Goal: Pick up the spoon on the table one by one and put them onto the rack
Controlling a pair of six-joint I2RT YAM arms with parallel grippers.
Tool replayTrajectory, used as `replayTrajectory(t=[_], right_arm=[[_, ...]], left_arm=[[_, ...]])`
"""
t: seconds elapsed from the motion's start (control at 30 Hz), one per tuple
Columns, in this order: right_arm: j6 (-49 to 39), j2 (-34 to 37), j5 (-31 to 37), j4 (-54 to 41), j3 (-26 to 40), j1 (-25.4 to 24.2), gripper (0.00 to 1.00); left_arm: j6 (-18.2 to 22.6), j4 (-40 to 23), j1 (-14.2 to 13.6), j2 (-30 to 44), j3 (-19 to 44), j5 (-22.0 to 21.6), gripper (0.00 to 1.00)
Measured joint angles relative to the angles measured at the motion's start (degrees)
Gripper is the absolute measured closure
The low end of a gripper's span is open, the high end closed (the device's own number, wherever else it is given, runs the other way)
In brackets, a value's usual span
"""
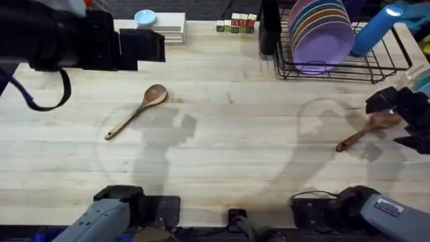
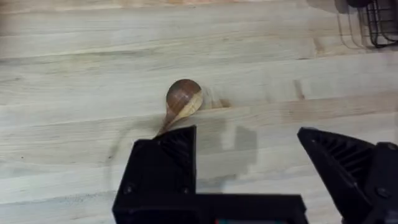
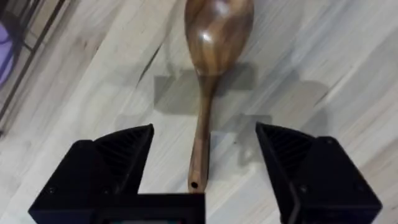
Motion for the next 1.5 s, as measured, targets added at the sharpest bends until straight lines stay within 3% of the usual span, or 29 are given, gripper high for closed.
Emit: replayTrajectory(t=[0.27,0.53,0.9,1.03,1.2,1.3,1.5], right_arm=[[0.0,10.1,0.4,2.9,0.0,0.4,0.009],[0.0,14.3,3.7,4.1,0.1,3.7,0.015],[0.0,15.7,6.2,4.3,0.9,6.3,0.333],[0.0,15.7,6.5,4.4,0.9,6.3,0.508],[0.0,15.8,8.0,4.4,1.0,6.3,0.824],[0.0,15.8,8.4,4.4,1.0,6.3,0.933],[0.0,15.9,8.4,3.6,1.5,6.3,0.96]], left_arm=[[0.0,0.0,0.0,0.0,0.0,0.0,0.007],[0.0,-0.1,0.0,0.0,0.0,0.0,0.007],[0.0,-0.2,0.0,0.0,0.0,0.0,0.008],[0.0,-0.2,0.0,0.0,0.0,0.0,0.008],[0.0,-0.2,0.0,0.0,0.0,0.0,0.008],[0.0,-0.2,0.0,0.0,0.0,0.0,0.008],[0.0,-0.2,0.0,0.0,0.0,0.0,0.008]])
